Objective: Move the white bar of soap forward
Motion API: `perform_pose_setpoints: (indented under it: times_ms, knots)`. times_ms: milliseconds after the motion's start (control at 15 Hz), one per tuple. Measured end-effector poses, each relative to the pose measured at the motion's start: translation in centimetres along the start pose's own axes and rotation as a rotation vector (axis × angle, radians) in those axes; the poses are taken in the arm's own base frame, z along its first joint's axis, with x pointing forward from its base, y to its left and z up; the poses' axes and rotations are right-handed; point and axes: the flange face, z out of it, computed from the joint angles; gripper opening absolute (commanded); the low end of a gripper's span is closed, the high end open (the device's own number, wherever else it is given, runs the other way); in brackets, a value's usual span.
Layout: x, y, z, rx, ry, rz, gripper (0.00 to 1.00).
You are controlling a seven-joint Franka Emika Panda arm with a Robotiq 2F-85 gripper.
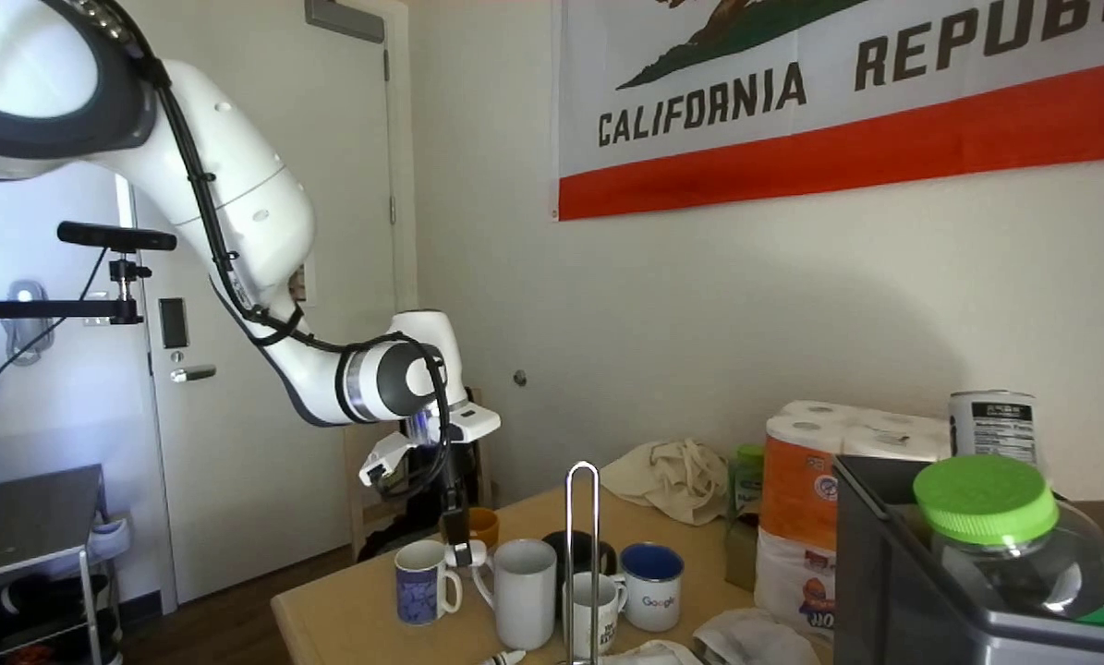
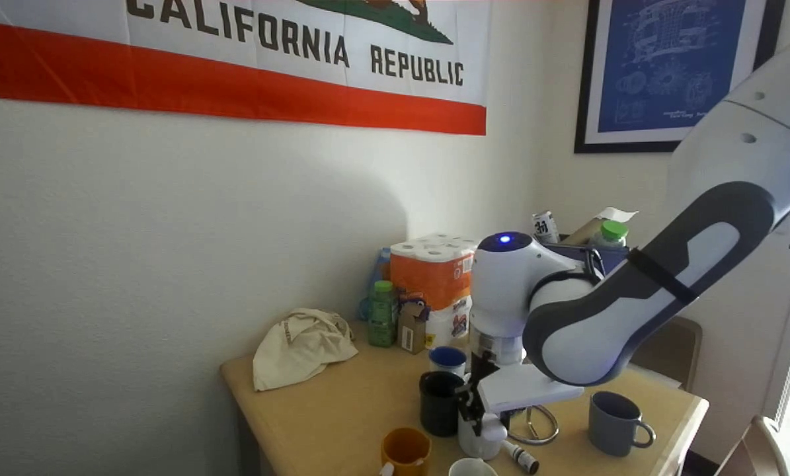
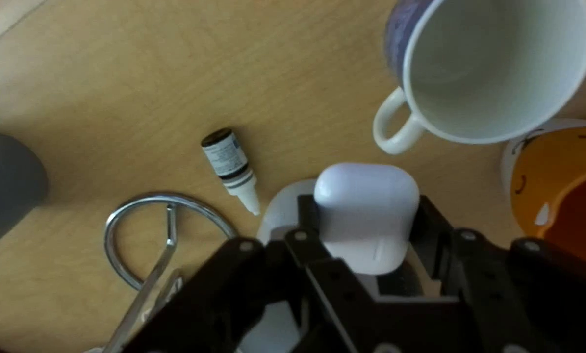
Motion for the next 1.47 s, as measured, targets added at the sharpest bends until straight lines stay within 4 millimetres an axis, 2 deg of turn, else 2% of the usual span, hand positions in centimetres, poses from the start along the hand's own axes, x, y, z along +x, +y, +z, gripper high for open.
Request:
perform_pose_setpoints:
  times_ms: [333, 533, 1000, 1467]
  knots:
    - [1.3, -3.0, -2.4, 0.049, 0.029, -0.076, 0.24]
    - [2.3, -5.0, -2.7, 0.057, 0.072, -0.114, 0.24]
    - [3.9, -10.0, 0.1, 0.046, 0.242, -0.200, 0.24]
    - [6.8, -12.8, 2.1, 0.090, 0.338, -0.104, 0.24]
